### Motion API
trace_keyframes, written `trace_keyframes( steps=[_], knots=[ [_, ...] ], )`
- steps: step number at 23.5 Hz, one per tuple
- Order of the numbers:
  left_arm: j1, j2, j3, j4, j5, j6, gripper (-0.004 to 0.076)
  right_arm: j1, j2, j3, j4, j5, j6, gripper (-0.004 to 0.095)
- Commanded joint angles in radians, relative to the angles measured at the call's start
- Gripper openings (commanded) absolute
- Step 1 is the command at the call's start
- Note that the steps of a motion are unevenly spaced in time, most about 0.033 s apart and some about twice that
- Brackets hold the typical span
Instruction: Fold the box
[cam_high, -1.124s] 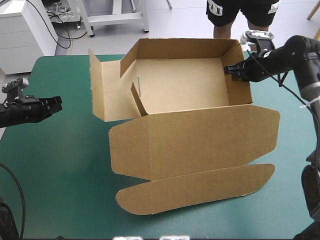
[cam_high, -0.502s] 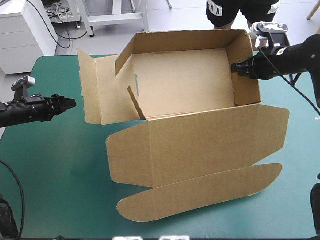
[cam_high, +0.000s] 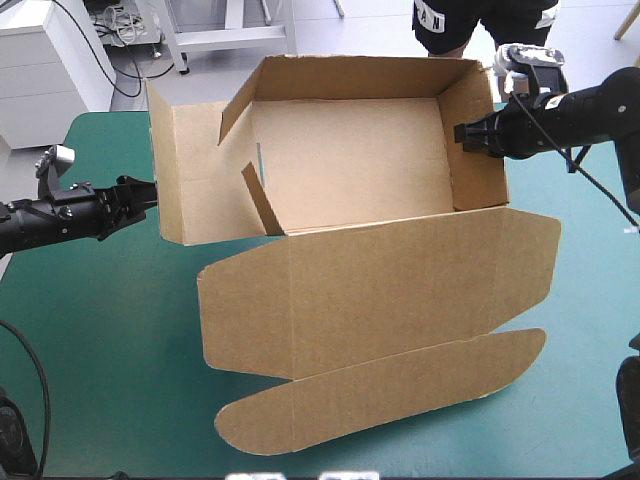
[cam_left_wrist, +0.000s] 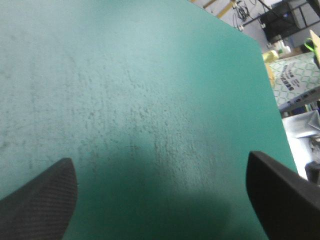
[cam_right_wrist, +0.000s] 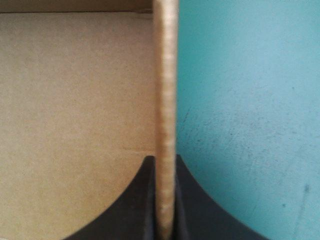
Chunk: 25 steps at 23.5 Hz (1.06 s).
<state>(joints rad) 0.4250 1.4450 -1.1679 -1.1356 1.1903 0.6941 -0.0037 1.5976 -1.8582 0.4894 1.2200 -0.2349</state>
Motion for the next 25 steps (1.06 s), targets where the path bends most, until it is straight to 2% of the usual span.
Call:
trace_keyframes(
  steps=[1,7,11,15,25],
  knots=[
    [0.001,-0.028,-0.035,-0.121,0.092,0.028,0.0652,0.006,-0.002,-0.028,0.118,-0.053,-0.019,-0.0019],
    [-0.059,-0.03,-0.035,-0.139,0.092,0.032,0.065,0.118,0.08,-0.028,0.076,-0.16,0.004,-0.0017],
    [-0.076,-0.03,-0.035,-0.128,0.092,0.036,0.06,0.166,0.152,-0.028,-0.056,-0.186,0.064,-0.0017],
    [-0.077,-0.03,-0.035,-0.127,0.092,0.052,0.0547,0.192,0.193,-0.028,-0.068,-0.212,0.073,-0.0017],
    [-0.077,-0.03,-0.035,-0.124,0.092,0.059,0.0547,0.26,0.25,-0.028,-0.089,-0.268,0.113,-0.0017]
  ],
)
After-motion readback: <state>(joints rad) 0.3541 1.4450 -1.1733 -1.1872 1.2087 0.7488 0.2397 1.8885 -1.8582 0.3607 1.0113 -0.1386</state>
